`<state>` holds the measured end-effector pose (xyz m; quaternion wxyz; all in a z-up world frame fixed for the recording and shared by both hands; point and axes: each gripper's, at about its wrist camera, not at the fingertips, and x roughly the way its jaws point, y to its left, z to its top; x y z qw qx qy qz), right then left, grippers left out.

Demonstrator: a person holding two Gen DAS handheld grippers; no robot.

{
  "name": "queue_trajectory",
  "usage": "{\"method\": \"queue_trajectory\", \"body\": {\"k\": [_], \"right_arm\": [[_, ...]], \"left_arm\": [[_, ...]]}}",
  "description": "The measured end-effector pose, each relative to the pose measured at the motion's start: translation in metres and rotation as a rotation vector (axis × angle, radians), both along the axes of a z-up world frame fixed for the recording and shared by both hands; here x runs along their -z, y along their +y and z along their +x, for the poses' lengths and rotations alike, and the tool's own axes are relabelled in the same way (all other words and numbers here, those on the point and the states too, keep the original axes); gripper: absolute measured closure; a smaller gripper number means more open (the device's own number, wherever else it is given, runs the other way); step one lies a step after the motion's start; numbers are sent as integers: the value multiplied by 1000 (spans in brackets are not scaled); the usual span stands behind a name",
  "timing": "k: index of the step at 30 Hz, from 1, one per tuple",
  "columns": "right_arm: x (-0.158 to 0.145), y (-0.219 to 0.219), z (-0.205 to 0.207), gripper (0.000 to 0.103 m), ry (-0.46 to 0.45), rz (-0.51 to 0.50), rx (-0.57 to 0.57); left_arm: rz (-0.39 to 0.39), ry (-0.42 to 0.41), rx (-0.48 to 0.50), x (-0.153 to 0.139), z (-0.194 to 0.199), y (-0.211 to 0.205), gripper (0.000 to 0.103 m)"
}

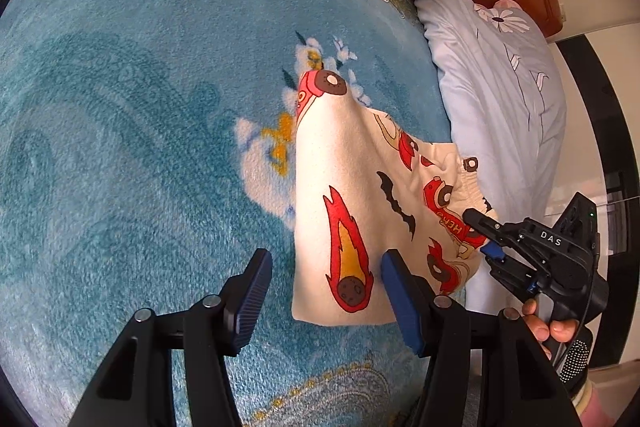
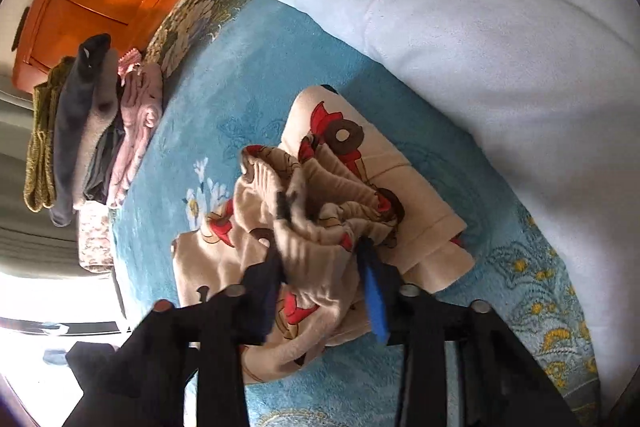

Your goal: Fold clothes

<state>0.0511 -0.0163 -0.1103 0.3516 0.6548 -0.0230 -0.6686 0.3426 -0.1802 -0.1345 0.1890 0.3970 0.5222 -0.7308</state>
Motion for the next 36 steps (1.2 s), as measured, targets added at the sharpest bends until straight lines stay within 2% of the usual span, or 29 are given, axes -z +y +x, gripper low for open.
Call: {"method": "queue_trajectory", "body": {"k": [2, 4, 5, 8, 10, 13, 15, 17, 20, 24, 27, 29, 31, 33, 36], "right_arm": [[-3, -4, 0, 81, 16, 11, -26], [-17, -11, 2, 82, 40, -33, -69], [-26, -14, 4, 83, 58, -63, -93], [-71, -13, 9, 83, 154, -258, -150], [-84, -11, 5, 83, 201, -291, -162], [-45, -8, -13, 82, 150, -158, -139], [4, 8, -24, 82, 14, -30, -55], [29, 31, -27, 81, -122, -80, 74], [29, 39, -29, 80, -154, -102, 125], [5, 27, -28, 73, -46, -66, 44], [-15, 25, -29, 70, 74, -14, 26], [-26, 33, -35, 70, 120, 1, 56], [-37, 39, -40, 70, 151, 4, 66], [-46, 31, -28, 70, 194, 0, 7], [-46, 7, 15, 64, 259, 11, -179]], "left_arm": [[2, 5, -7, 0, 2, -1, 42], [3, 15, -16, -1, 3, -2, 42], [5, 26, -20, -2, 4, -2, 42], [22, 58, -25, -2, 4, -3, 41], [28, 48, -25, 1, 2, -4, 41], [47, 27, -14, 7, 0, -1, 41], [55, 28, -10, 8, 0, 0, 41], [50, 26, -6, 8, -1, 1, 41], [50, 24, -8, 8, -1, 0, 41], [45, 19, -11, 9, -1, 0, 41], [39, 8, -20, 5, 4, -2, 41], [-11, 3, -30, -8, 9, -5, 41], [-58, 44, -31, -27, 7, -7, 41], [-83, 97, -1, -42, -4, -5, 41], [-121, 140, 51, -52, -18, 6, 41]]}}
